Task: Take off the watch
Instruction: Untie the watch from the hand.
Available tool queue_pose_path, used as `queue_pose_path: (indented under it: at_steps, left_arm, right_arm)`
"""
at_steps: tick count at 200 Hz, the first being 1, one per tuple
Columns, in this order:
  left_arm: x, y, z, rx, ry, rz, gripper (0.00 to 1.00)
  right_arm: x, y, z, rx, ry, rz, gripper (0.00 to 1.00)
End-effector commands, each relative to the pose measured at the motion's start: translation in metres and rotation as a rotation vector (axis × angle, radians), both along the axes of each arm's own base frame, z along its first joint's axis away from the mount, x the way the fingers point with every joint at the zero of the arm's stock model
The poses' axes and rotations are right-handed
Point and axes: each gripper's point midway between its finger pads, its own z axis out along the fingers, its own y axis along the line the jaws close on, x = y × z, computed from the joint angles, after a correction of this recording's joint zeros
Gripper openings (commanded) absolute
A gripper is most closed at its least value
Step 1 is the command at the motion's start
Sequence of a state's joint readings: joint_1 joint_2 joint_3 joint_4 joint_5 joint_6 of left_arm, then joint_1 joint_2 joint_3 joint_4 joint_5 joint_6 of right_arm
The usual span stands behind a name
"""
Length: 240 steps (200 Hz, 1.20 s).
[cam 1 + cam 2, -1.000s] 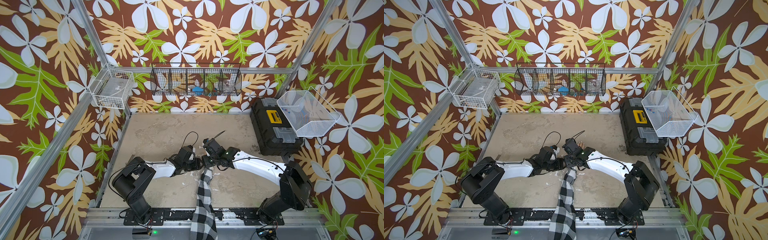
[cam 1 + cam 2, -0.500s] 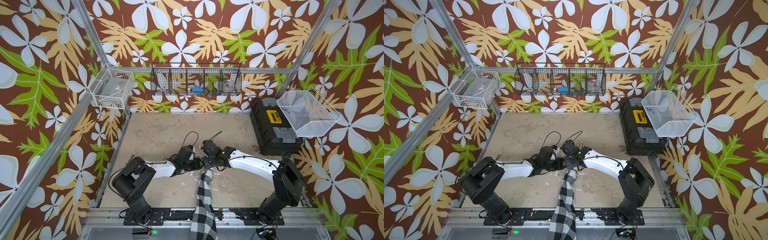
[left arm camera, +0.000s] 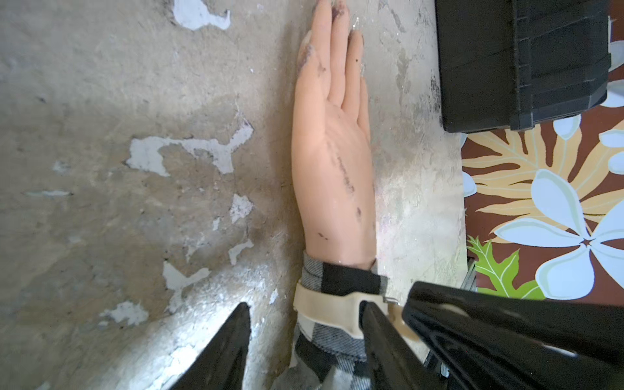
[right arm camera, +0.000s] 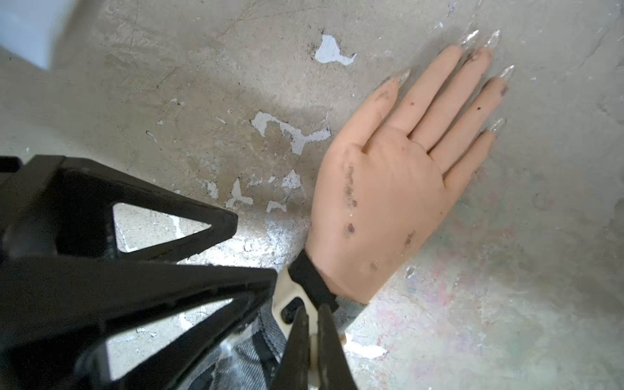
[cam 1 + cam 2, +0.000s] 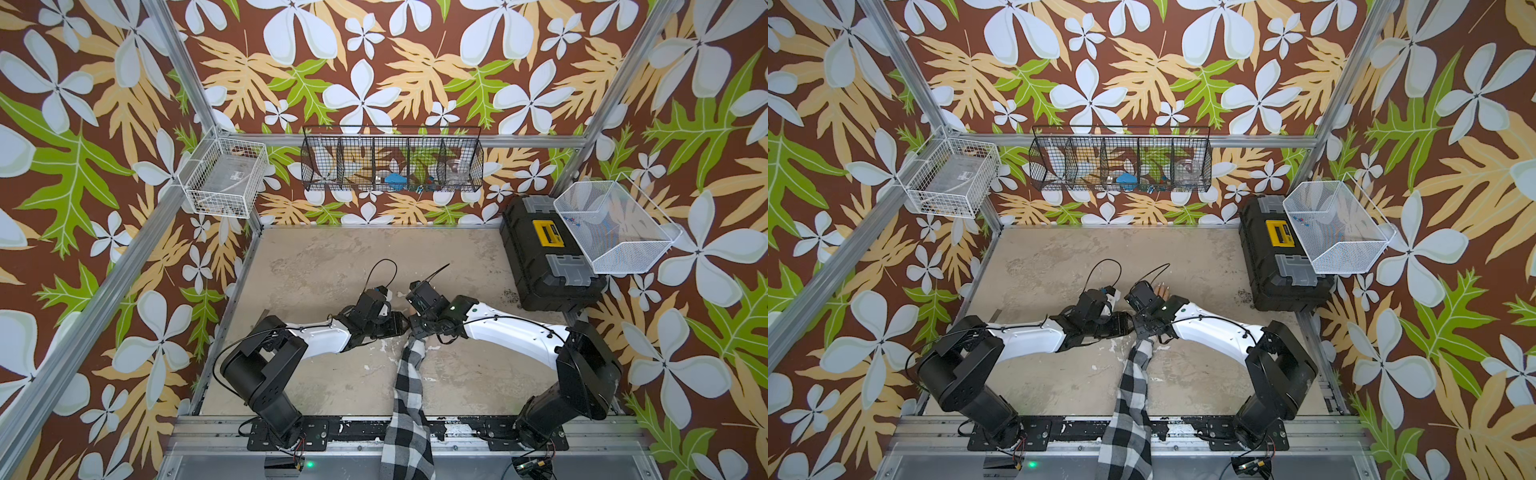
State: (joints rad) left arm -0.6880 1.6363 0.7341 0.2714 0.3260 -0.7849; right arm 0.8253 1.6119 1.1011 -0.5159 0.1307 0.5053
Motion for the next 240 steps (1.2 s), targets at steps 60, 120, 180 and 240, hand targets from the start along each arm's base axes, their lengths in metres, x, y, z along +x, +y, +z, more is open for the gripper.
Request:
queue_pose_path:
  at_steps: [60, 120, 180, 240]
  left_arm:
    - [-0.010, -0.013, -0.004, -0.002, 0.013, -0.032, 0.56]
    - [-0.014, -0.015, -0.009, 0.001, 0.020, -0.037, 0.55]
    - [-0.014, -0.014, -0.011, 0.006, 0.018, -0.037, 0.55]
    - [-0.014, -0.015, -0.012, 0.007, 0.021, -0.041, 0.55]
  right_arm:
    - [0.000, -0.002, 0.002, 0.003, -0.004, -0.026, 0.13]
    - [0.002, -0.006, 0.006, -0.019, -0.010, -0.036, 0.28]
    - [0.005, -0.014, 0.008, -0.081, -0.017, -0.056, 0.20]
    - [0.001, -0.010, 0.007, -0.049, 0.005, -0.044, 0.00]
